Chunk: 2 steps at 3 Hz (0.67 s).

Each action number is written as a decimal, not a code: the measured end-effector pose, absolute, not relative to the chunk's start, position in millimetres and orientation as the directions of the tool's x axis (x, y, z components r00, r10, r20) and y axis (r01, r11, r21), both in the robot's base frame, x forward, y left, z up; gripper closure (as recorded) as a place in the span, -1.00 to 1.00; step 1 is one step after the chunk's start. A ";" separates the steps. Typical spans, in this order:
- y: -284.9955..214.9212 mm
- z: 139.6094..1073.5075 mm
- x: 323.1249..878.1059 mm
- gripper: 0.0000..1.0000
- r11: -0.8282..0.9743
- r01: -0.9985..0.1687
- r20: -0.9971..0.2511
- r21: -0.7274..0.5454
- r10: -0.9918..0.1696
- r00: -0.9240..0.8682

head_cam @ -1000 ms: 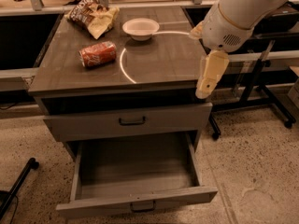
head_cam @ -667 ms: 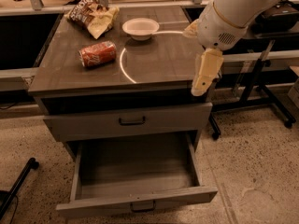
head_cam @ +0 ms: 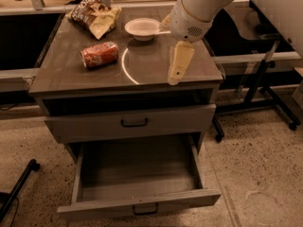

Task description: Place coke can into middle drawer

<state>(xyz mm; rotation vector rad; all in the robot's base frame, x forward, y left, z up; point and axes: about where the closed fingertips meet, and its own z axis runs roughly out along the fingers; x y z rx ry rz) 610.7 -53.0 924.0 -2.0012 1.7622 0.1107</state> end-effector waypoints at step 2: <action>-14.1 915.2 649.6 -1.00 -0.027 -0.953 -0.379 -0.301 -0.914 0.145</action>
Offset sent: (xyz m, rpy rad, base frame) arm 0.0322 0.0307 -0.0073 0.0177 -0.0108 -0.0276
